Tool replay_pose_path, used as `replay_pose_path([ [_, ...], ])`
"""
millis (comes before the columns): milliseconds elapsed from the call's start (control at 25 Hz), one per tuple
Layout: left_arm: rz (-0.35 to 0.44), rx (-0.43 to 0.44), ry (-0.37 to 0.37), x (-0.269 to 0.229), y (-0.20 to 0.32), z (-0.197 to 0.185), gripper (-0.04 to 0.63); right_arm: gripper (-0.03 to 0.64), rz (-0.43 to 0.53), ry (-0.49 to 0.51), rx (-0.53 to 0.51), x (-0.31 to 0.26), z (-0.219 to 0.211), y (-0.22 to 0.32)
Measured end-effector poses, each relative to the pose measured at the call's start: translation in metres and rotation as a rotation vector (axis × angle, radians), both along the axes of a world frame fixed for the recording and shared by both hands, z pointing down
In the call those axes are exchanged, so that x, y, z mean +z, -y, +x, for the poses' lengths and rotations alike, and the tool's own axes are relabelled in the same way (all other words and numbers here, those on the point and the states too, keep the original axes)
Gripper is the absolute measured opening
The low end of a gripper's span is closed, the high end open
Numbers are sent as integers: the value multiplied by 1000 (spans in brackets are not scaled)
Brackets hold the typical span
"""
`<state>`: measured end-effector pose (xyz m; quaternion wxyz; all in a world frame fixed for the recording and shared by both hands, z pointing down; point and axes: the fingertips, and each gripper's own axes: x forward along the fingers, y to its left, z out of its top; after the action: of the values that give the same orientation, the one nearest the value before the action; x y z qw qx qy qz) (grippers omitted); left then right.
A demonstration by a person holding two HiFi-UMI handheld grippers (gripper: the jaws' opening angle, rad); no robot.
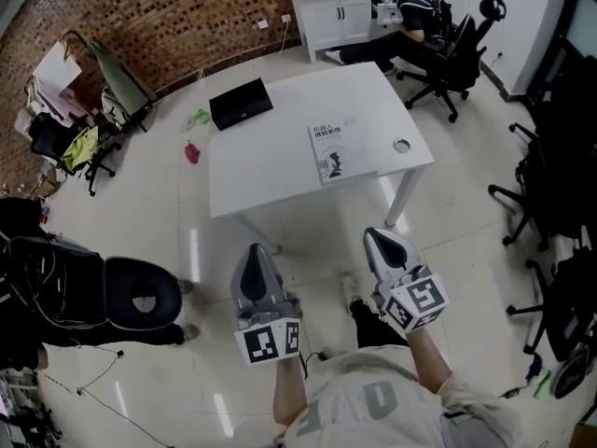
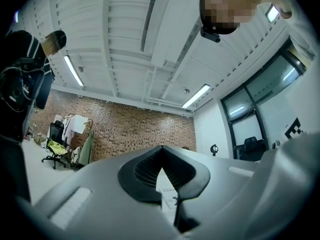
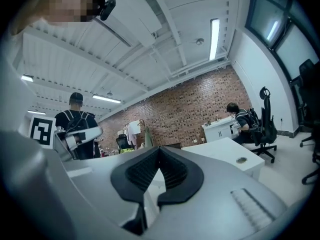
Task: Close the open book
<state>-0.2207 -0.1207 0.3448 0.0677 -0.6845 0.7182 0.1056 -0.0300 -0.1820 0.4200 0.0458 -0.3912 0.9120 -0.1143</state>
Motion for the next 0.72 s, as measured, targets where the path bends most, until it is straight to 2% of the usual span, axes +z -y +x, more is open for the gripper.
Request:
replay_pose_path([
  [280,-51,20,-55,9,-136,24,12,5,-16,-30,-24,-5,13,-140],
  [480,-55,66,-60,6,-184,54,14,5,39,-14,-9,-37,36,-199],
  [720,-63,101,-55,9,-237,102,14,5,20,12,4,-39,77,-250],
])
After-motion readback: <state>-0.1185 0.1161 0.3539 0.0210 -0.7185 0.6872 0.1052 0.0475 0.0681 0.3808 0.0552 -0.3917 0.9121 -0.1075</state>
